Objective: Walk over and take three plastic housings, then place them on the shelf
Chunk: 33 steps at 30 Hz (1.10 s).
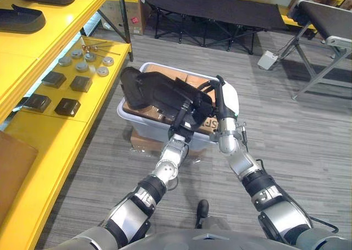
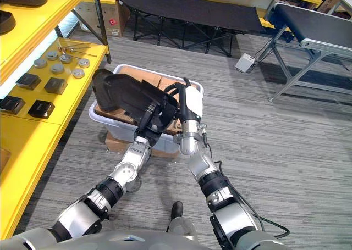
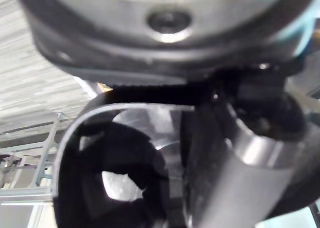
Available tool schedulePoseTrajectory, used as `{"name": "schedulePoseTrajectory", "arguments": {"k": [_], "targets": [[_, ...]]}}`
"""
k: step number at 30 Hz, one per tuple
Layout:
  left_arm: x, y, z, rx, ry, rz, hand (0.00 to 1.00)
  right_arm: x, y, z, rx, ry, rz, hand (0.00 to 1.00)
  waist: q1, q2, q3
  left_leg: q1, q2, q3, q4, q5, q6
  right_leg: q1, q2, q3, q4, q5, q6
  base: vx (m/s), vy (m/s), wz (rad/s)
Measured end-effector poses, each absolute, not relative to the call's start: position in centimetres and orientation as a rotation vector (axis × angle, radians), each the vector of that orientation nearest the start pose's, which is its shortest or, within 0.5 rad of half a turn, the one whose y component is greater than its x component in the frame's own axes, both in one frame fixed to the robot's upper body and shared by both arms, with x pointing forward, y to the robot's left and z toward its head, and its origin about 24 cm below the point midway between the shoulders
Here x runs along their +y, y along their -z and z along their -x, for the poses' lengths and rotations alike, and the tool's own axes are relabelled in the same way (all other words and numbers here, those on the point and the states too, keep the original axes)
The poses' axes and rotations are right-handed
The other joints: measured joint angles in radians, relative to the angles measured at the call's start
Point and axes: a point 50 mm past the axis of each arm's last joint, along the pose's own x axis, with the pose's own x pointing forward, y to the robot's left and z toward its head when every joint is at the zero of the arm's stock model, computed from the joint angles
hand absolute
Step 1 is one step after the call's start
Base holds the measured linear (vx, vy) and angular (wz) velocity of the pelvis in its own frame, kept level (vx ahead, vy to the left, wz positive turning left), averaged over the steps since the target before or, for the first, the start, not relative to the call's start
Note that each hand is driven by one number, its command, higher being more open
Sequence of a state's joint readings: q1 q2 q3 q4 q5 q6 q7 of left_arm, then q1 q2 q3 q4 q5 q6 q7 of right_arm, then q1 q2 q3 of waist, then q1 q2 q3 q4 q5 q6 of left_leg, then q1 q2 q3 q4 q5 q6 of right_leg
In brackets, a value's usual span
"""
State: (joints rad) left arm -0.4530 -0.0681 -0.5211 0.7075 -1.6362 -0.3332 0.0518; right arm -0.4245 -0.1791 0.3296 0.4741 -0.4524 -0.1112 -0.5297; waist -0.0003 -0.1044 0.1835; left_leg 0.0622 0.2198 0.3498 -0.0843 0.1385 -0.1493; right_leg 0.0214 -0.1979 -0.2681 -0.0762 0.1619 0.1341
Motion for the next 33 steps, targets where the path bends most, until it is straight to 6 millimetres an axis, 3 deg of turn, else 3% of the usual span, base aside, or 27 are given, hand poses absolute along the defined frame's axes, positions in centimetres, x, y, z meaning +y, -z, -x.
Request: {"name": "schedulePoseTrajectory", "arguments": {"k": [6,13,14,19,24,27,31,33], "targets": [[3.7,0.0,-29.6,0.330,-0.083,1.211,0.00,-10.2,-6.2,-31.4,-0.301,0.103,0.655,0.00,-0.003,-0.002,-0.001,0.002,0.000,0.000,0.000,0.000,0.000,0.002,0.000,0.000,0.000,0.000,0.000,0.00,0.000,0.00],[3.4,0.4,-29.0,0.334,-0.111,1.177,0.00,-10.3,-5.1,-30.1,-0.252,0.129,0.577,0.00,-0.003,-0.004,-0.001,0.020,-0.001,0.007,-0.001,-0.010,-0.002,0.016,-0.001,0.006,0.000,-0.001,0.001,0.00,0.003,-0.02],[3.3,0.4,-29.0,0.331,-0.105,1.165,0.00,-10.3,-5.0,-30.0,-0.251,0.132,0.571,1.00,-0.004,-0.004,-0.001,0.021,-0.001,0.009,-0.001,-0.011,-0.002,0.016,-0.001,0.007,0.000,-0.001,0.001,0.00,0.004,-0.05],[3.6,-0.2,-29.2,0.285,-0.091,0.983,0.00,-10.8,-4.1,-28.8,-0.228,0.140,0.510,1.00,-0.006,-0.004,-0.001,0.034,-0.001,0.026,-0.002,-0.015,-0.005,0.016,-0.001,0.021,-0.001,-0.002,0.001,0.01,0.003,-0.08],[5.0,-1.2,-29.6,0.190,-0.171,0.740,0.00,-9.8,-2.6,-26.6,-0.176,0.066,0.421,1.00,-0.013,-0.004,-0.002,0.035,-0.001,0.028,-0.001,-0.016,-0.005,0.015,-0.001,0.023,-0.001,-0.002,0.001,0.00,0.001,-0.02],[6.7,-2.6,-29.3,0.065,-0.237,0.587,0.00,-9.3,-2.9,-26.1,-0.151,0.077,0.289,1.00,-0.013,-0.004,-0.003,0.035,-0.002,0.027,-0.001,-0.016,-0.005,0.016,-0.002,0.022,-0.001,-0.002,0.001,0.00,0.000,0.00],[9.7,-3.8,-27.1,-0.095,-0.370,0.400,0.00,-9.3,-3.2,-24.8,-0.147,0.073,0.194,1.00,-0.009,0.001,-0.030,0.034,-0.005,0.026,0.000,-0.020,-0.005,0.016,-0.004,0.017,-0.002,-0.004,0.002,0.00,0.000,0.00],[11.7,-4.5,-25.8,-0.167,-0.488,0.317,0.00,-10.0,-1.9,-23.8,-0.078,0.091,0.177,1.00,-0.005,0.013,-0.055,0.034,-0.008,0.026,0.000,-0.023,-0.005,0.018,-0.007,0.012,-0.002,-0.009,0.003,0.02,0.011,0.05]]}}
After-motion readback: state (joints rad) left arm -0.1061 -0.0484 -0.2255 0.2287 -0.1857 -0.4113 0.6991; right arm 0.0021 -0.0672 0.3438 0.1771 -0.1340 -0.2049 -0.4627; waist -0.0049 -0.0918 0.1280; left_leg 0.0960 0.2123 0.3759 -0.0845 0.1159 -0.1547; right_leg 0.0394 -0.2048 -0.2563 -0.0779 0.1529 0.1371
